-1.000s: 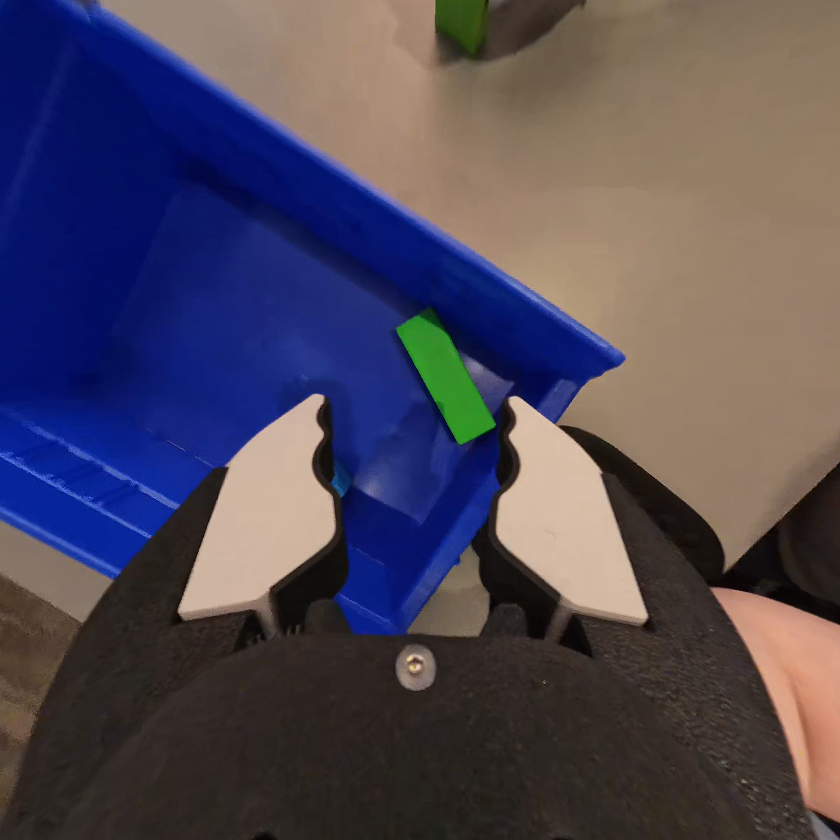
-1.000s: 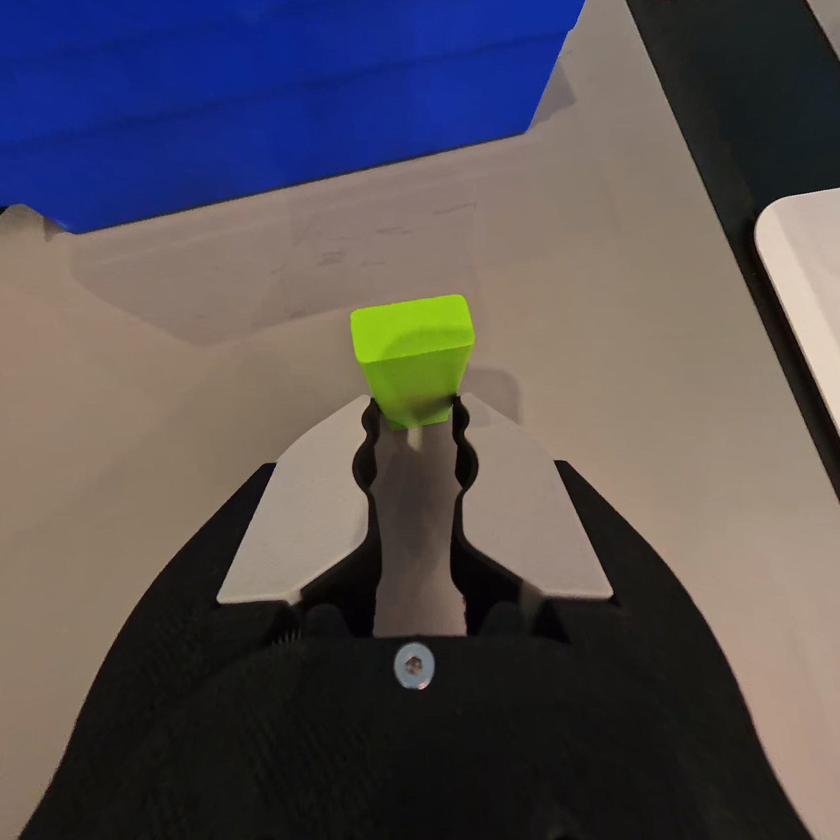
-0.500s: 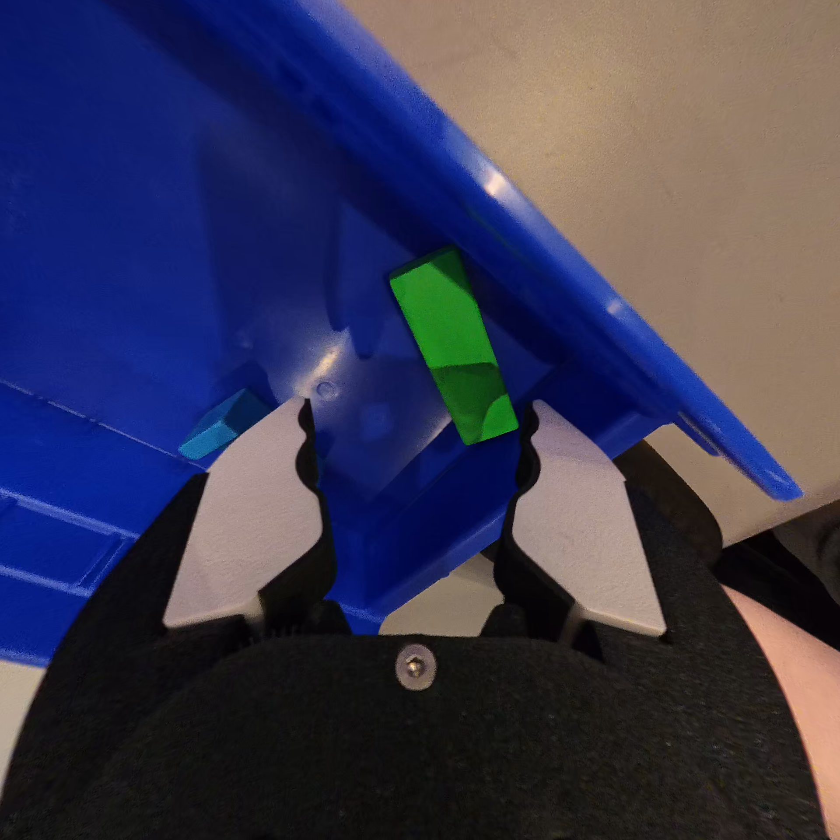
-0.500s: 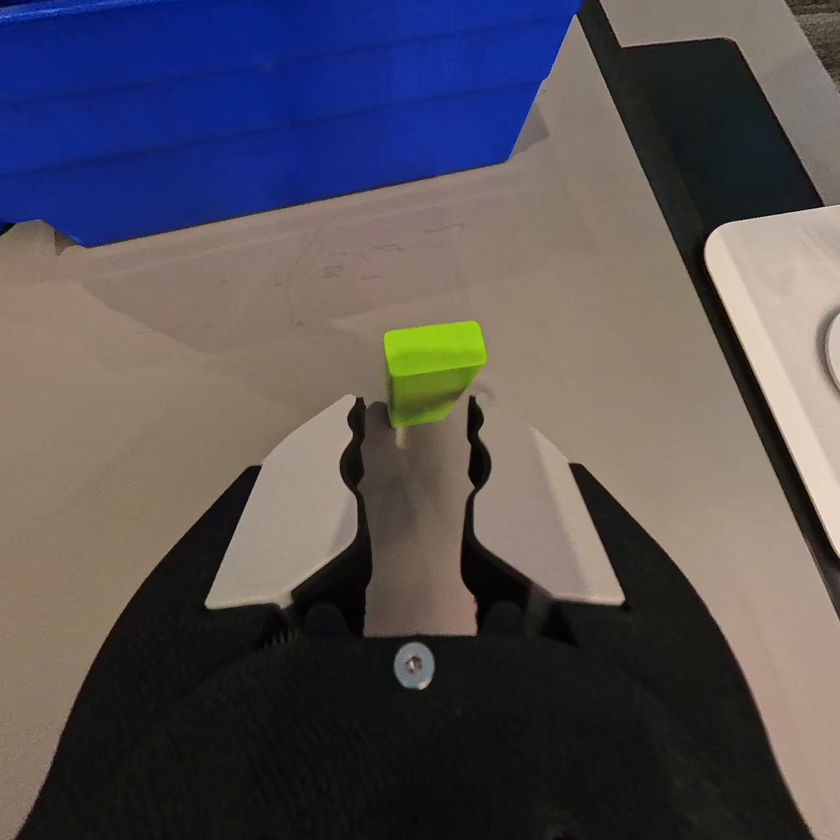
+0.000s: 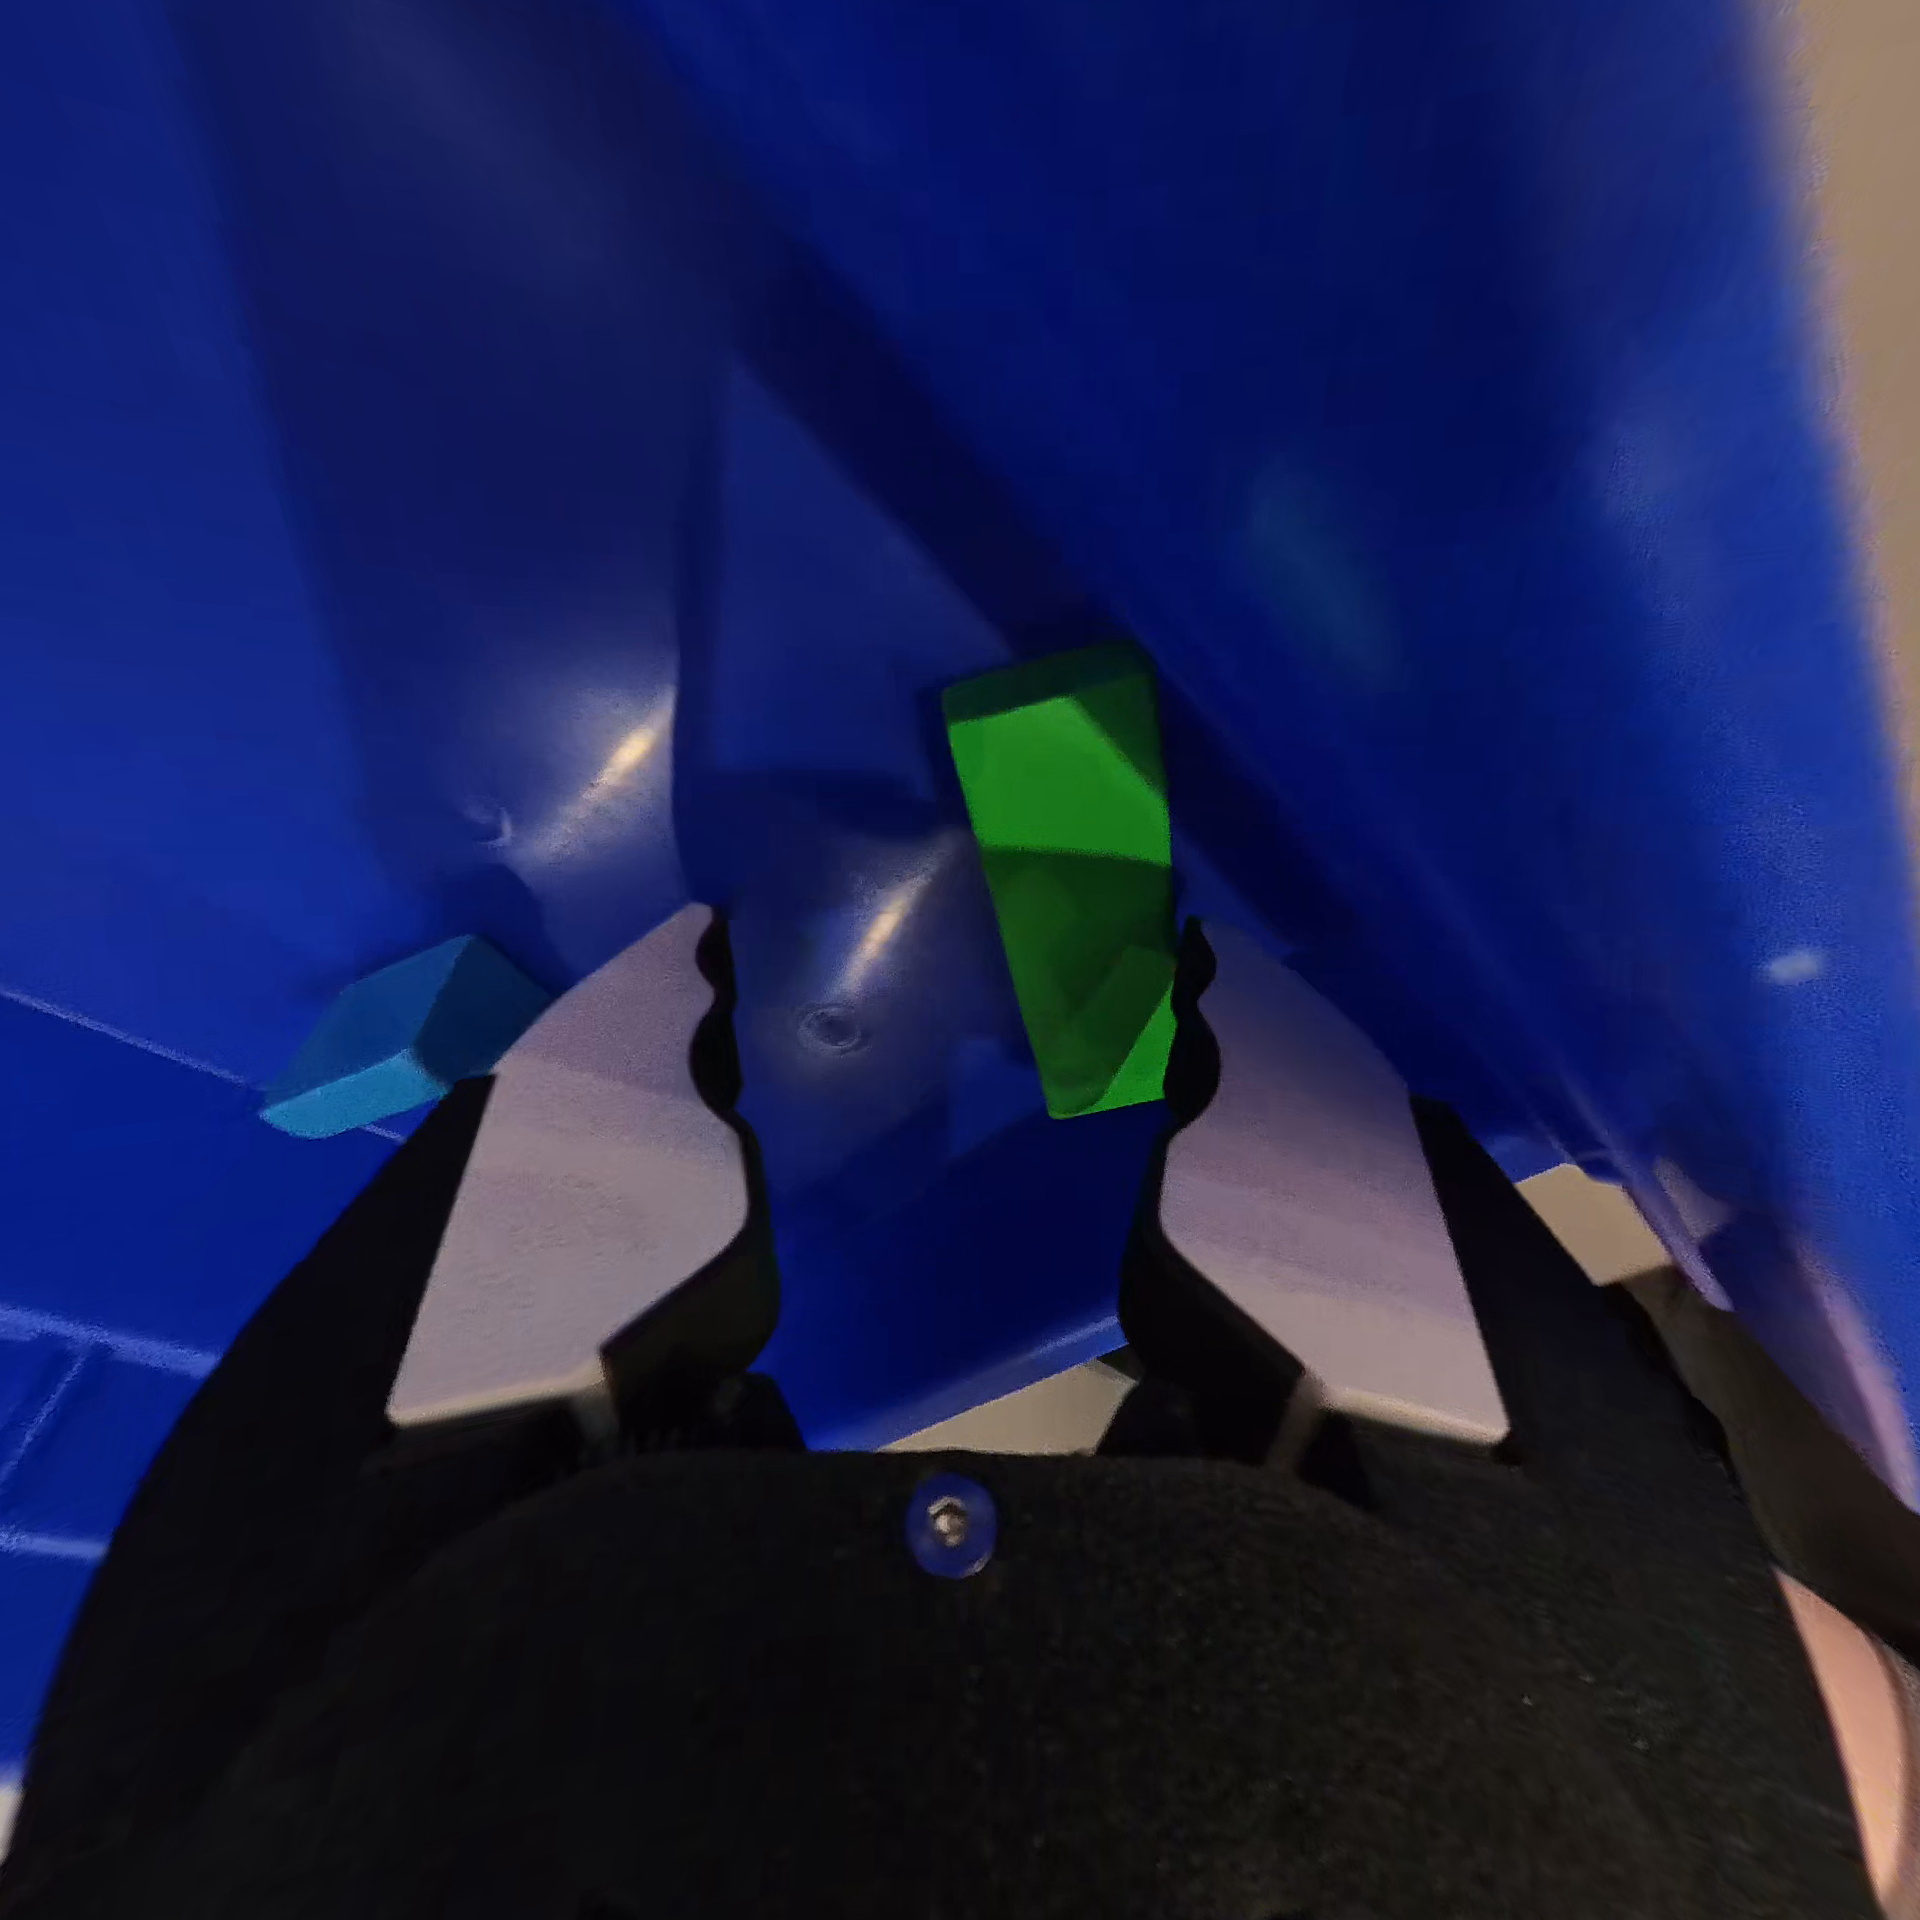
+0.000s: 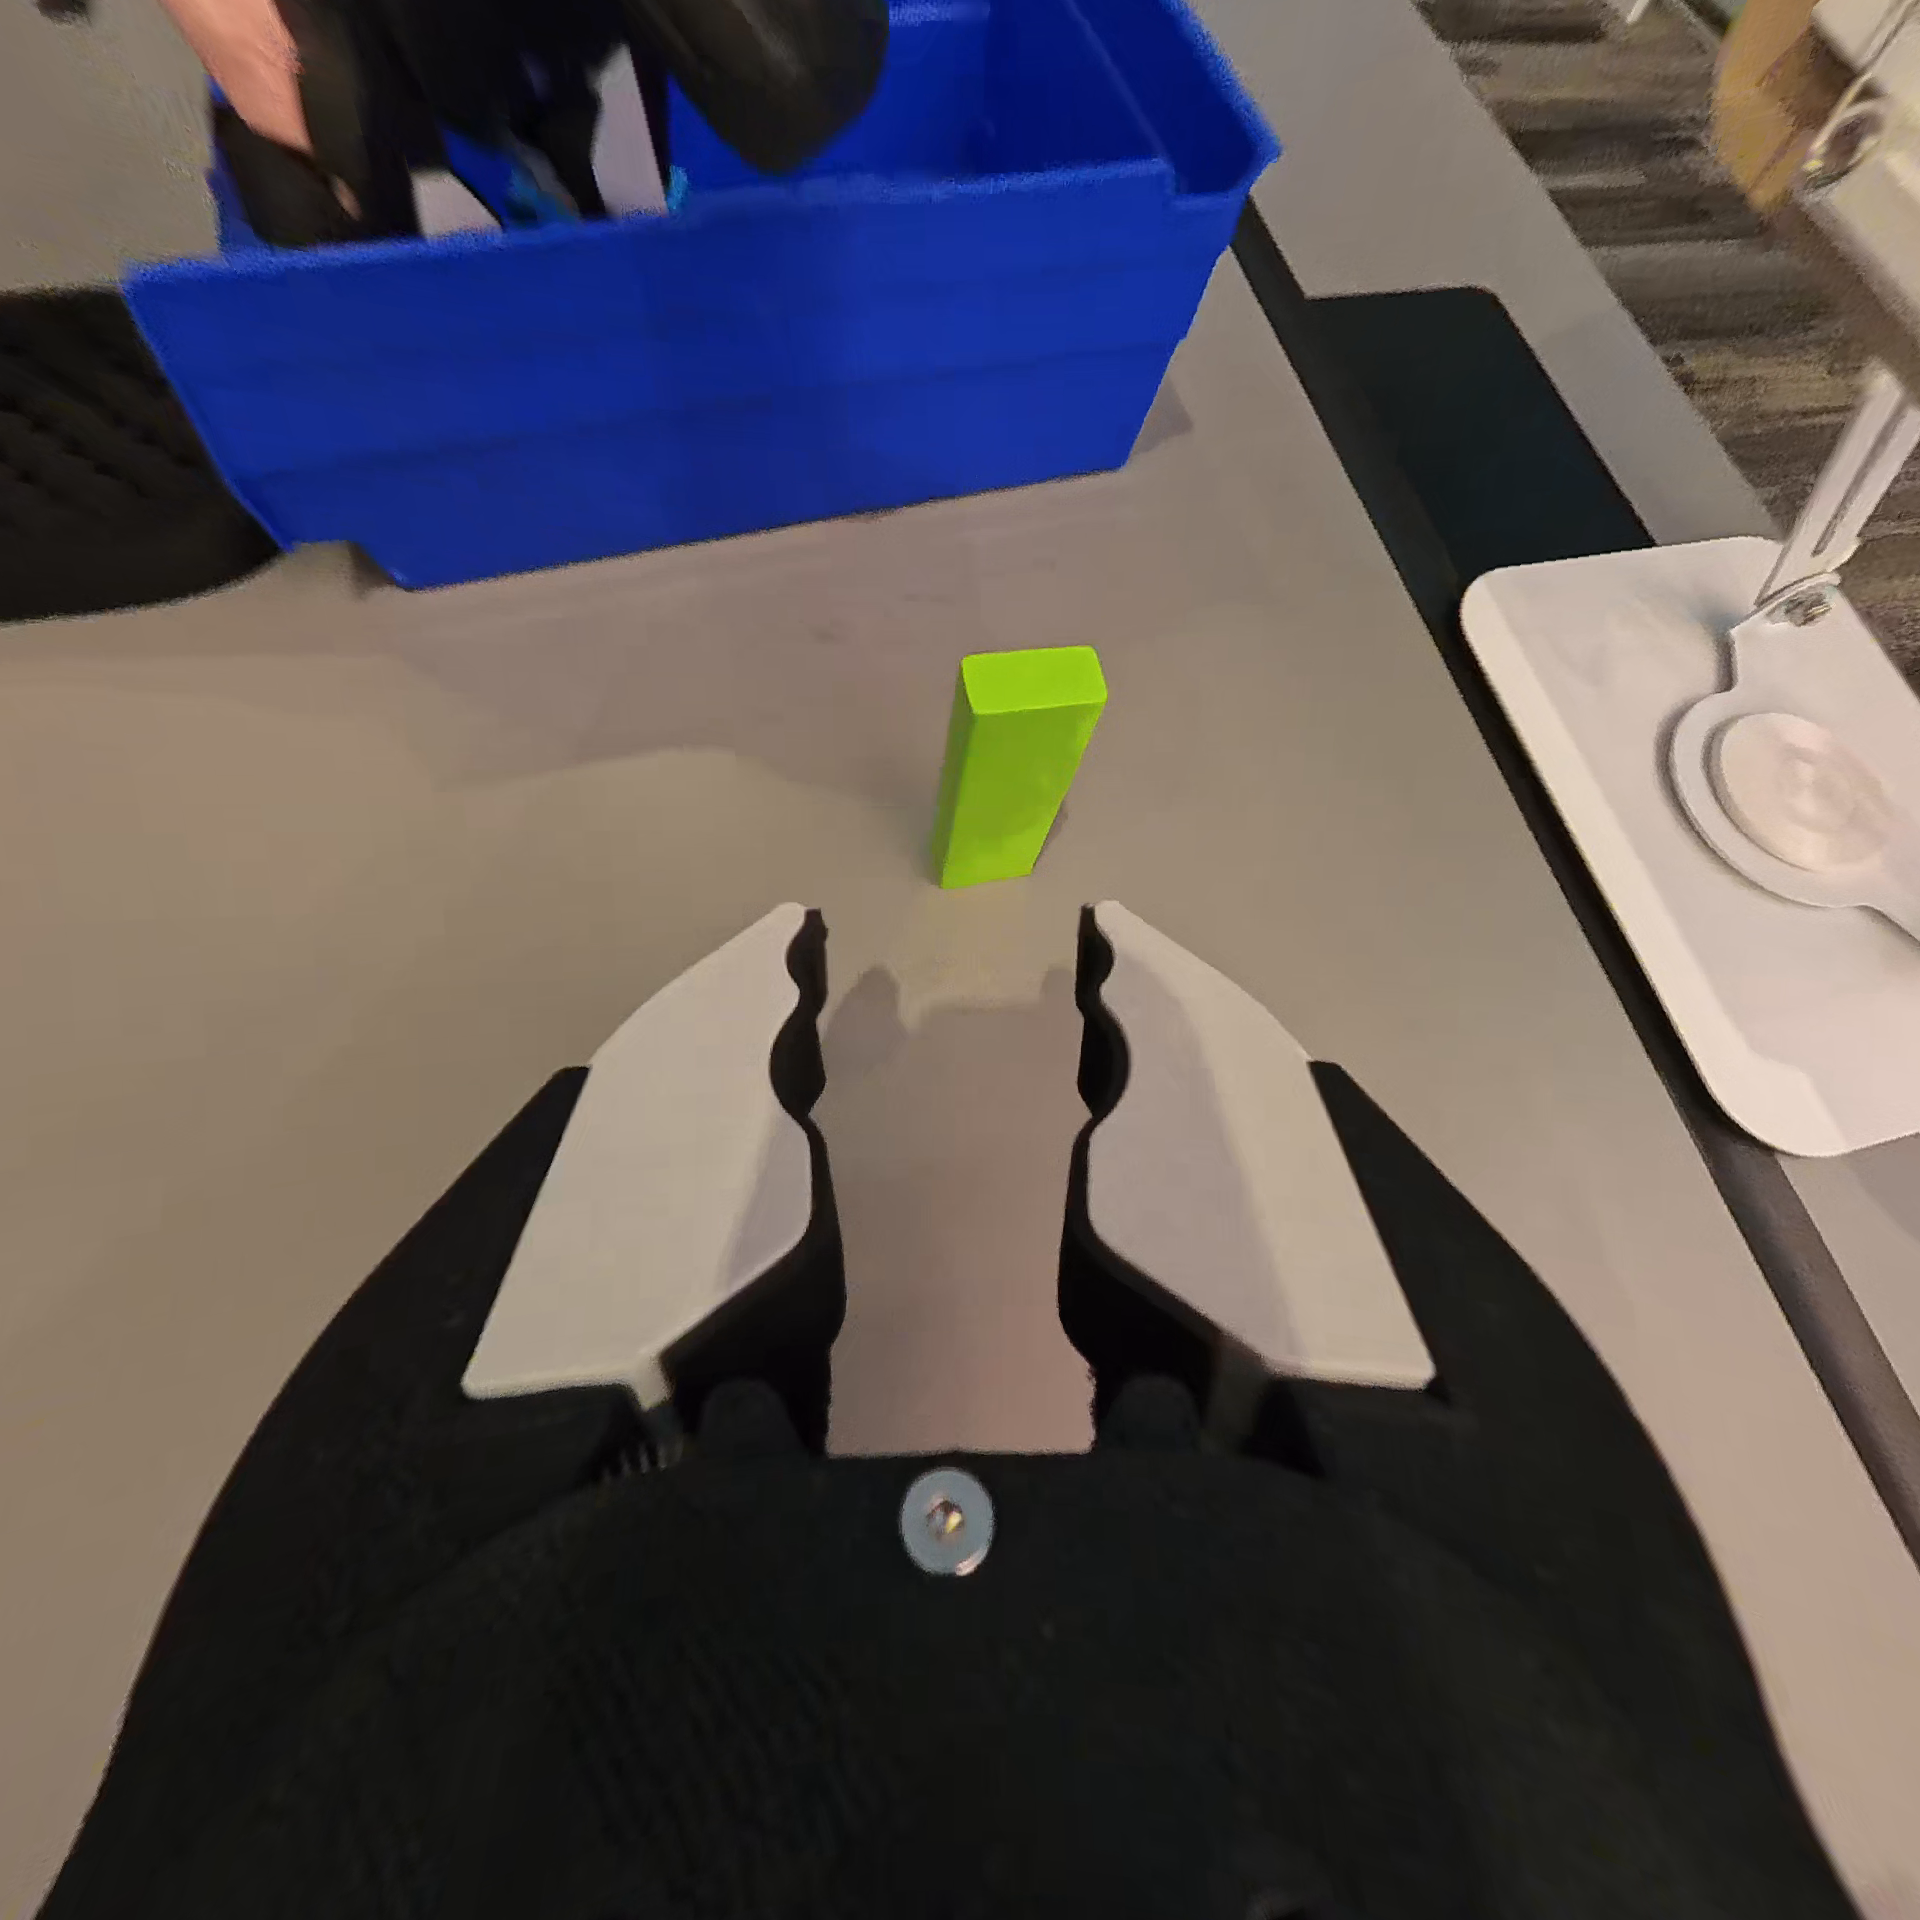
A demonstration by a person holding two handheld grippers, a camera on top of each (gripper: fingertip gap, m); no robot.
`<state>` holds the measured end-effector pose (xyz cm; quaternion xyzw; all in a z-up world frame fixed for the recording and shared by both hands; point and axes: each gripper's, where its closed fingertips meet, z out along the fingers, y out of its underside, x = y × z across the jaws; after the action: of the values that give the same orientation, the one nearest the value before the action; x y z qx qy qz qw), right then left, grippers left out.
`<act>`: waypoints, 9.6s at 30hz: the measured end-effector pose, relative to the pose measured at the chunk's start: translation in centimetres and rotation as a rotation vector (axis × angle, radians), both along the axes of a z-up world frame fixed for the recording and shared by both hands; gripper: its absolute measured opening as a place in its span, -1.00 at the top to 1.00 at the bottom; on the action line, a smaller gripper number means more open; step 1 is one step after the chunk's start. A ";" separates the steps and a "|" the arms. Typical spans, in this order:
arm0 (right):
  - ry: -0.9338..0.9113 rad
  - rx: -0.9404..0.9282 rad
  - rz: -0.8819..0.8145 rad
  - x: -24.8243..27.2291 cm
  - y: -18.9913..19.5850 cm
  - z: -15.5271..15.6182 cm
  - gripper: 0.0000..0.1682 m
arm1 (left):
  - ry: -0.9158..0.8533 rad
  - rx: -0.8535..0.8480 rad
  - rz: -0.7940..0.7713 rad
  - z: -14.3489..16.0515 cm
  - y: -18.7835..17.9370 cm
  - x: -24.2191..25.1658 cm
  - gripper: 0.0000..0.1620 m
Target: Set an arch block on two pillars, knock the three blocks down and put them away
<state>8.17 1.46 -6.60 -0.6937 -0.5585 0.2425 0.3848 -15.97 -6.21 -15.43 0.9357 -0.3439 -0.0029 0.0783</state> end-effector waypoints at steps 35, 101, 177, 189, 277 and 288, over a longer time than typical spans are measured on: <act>0.467 0.047 0.316 -2.1 -11.8 14.3 0.48 | -1.022 0.606 -0.622 19.5 -4.1 22.7 0.62; 0.188 -0.051 0.058 -0.3 3.2 -2.1 0.49 | -0.584 1.014 -0.126 21.3 1.6 0.2 0.30; -0.718 -0.168 0.054 -0.7 2.0 3.6 0.60 | -1.045 1.151 -0.270 29.0 -1.9 8.4 0.25; -0.822 -0.156 0.102 -1.4 3.0 1.8 0.59 | -0.969 1.089 -0.336 27.1 -1.7 9.4 0.25; 0.024 -0.197 0.452 -11.3 -18.5 -7.4 0.30 | -0.641 1.033 -0.355 23.5 -1.5 9.0 0.18; -0.061 -0.211 0.447 -9.7 -17.1 -5.7 0.80 | -0.650 1.094 -0.293 24.7 -1.1 7.3 0.23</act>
<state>-1.53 -15.65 -12.33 -0.5964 -0.6808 0.3577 0.2299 -8.70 -7.31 9.29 0.7369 -0.4230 0.0950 -0.5187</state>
